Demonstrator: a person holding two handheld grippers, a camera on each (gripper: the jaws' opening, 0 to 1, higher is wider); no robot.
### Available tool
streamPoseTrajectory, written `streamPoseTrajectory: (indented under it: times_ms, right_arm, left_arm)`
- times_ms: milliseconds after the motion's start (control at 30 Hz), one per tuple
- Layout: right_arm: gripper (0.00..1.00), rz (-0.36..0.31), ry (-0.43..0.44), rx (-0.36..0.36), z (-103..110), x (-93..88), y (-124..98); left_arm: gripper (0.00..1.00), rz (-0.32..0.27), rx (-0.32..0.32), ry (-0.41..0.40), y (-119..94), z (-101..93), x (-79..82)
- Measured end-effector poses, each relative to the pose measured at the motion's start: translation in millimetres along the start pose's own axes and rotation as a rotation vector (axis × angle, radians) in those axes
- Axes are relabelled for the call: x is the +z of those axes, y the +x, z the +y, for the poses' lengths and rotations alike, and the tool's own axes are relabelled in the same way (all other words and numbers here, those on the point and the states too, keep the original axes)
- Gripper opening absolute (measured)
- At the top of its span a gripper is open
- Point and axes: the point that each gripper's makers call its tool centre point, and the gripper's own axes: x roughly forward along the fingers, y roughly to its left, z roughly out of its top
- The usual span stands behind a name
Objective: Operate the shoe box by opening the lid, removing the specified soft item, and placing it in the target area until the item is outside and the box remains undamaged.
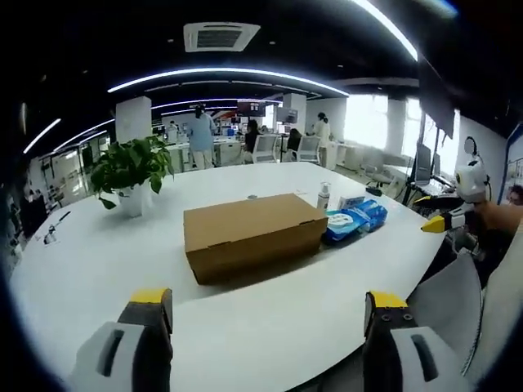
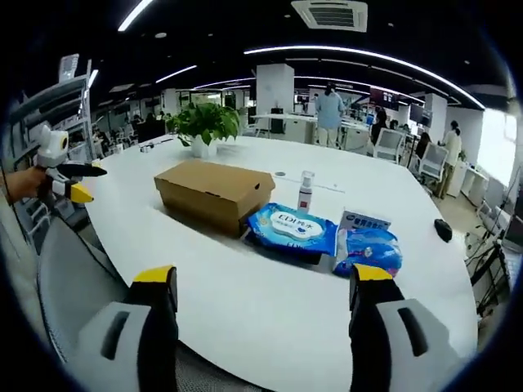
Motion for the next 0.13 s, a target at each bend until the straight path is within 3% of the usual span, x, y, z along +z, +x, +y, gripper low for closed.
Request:
streamPoseTrajectory:
  times_ms: [133]
  right_arm:
    - [0.86,0.001,0.010,-0.016,-4.8,-4.3,-6.1]
  left_arm:
    - [1.00,0.008,0.006,-0.009,-2.3,1.5,-3.7]
